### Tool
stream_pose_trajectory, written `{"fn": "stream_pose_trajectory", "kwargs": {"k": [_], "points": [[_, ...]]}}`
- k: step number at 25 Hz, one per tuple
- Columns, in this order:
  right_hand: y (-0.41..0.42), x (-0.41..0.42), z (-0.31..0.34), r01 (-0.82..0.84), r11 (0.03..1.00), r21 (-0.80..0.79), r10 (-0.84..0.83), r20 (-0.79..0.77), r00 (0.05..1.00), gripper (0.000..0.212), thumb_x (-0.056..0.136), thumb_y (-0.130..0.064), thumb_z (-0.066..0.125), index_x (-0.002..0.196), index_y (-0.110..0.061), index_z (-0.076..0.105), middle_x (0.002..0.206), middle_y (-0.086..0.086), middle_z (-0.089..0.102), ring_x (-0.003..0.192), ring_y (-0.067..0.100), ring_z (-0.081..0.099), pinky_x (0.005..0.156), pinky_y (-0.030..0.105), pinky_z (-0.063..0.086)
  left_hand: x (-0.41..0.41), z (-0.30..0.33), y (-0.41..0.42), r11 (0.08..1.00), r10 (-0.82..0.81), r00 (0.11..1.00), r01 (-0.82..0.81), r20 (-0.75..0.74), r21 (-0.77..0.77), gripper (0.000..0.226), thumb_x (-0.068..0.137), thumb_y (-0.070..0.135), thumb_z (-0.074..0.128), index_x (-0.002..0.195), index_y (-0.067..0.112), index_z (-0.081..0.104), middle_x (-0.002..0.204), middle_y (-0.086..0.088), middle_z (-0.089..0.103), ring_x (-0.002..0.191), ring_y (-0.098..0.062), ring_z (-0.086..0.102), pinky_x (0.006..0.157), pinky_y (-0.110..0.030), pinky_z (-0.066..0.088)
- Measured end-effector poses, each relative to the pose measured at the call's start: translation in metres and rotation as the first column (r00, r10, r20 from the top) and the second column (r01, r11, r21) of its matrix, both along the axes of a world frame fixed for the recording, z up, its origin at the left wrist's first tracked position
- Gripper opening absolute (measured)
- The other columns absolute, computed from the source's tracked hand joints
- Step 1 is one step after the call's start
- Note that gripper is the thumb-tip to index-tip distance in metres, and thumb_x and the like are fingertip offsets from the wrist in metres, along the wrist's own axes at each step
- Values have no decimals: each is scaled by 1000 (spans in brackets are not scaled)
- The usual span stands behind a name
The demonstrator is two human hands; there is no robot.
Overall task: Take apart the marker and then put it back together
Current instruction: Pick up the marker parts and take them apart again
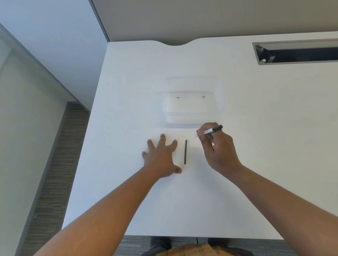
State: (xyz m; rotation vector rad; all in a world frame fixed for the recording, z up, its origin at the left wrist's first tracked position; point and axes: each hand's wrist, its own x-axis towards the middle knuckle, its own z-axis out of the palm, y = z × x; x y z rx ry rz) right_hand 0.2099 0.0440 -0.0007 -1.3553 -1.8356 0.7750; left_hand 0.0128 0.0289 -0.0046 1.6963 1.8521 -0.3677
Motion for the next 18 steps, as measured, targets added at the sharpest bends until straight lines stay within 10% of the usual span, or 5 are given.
{"fn": "stream_pose_trajectory", "kwargs": {"k": [4,13,18], "points": [[-5,-2,-18,-70,977,-201,102,152,983,13,100,-20,51,90,-13,46,74,10,64,63,33,58,66,45,54,0,-1,-1,1000,3,1000,-3,-4,-2,106,75,51,79,156,43,10,168,2,-12,151,-44,-11,115,-66,18],[5,-3,-2,-37,978,-206,56,85,995,11,102,-15,54,98,-6,53,64,3,58,59,-1,55,54,12,35,1,3,2,1000,25,999,-24,25,-18,104,75,49,80,156,41,15,168,2,-9,151,-43,-10,116,-63,19],[6,-3,-1,-52,977,-208,71,82,994,11,103,-18,54,96,-10,52,75,5,69,58,5,55,58,23,40,12,5,3,955,69,946,-154,316,253,68,81,39,78,142,26,51,153,3,39,141,-21,35,110,-36,36]]}}
